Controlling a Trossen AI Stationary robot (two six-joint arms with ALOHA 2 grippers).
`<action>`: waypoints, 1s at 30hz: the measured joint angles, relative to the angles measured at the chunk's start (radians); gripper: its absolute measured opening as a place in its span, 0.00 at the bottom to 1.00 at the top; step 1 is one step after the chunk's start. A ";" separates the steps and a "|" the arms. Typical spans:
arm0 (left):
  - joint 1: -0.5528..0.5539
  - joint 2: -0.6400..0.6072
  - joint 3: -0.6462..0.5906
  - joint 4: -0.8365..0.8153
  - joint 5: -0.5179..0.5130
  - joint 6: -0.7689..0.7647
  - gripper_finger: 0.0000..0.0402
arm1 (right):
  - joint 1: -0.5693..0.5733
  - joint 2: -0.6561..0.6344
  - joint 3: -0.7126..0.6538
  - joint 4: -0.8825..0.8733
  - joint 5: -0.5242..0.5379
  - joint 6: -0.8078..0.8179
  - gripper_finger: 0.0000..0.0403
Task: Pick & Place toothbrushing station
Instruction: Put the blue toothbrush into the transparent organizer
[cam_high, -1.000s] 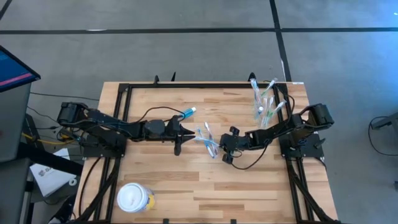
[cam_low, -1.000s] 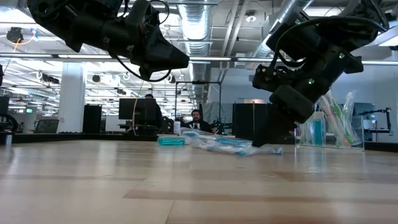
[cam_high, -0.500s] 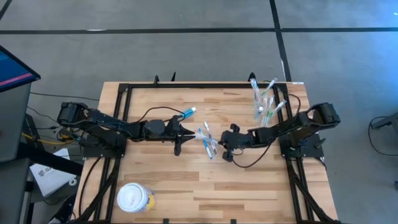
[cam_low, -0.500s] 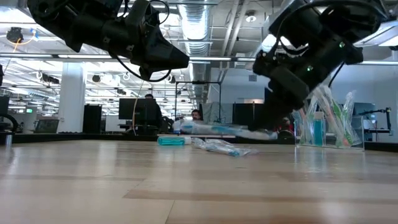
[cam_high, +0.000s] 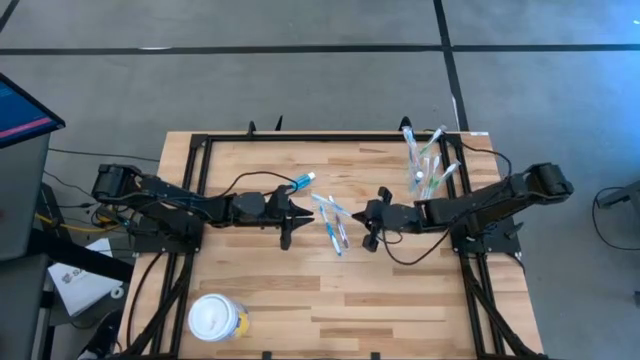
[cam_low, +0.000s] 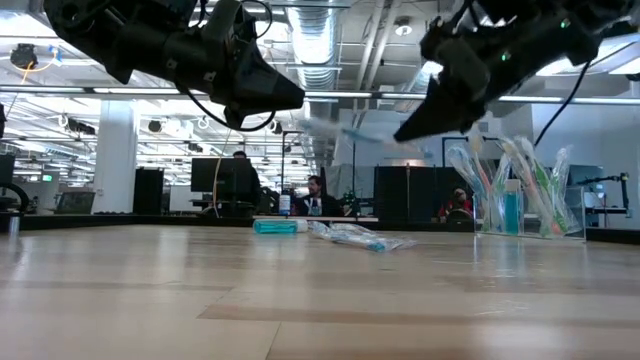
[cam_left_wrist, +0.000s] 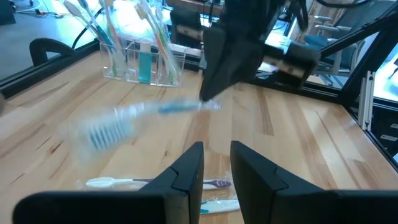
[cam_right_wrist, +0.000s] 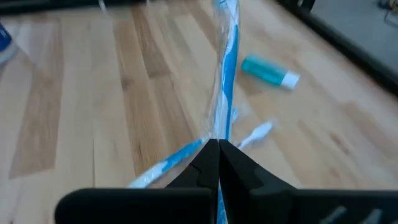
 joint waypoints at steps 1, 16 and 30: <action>0.000 0.000 0.000 0.002 0.000 0.000 0.18 | 0.003 -0.015 0.000 -0.001 0.010 -0.008 0.00; 0.000 0.001 0.000 0.239 -0.015 0.012 0.18 | 0.104 -0.155 0.000 0.143 0.054 -0.137 0.00; 0.000 0.001 0.000 0.452 0.065 0.057 0.18 | 0.118 -0.154 0.000 0.236 0.049 -0.201 0.00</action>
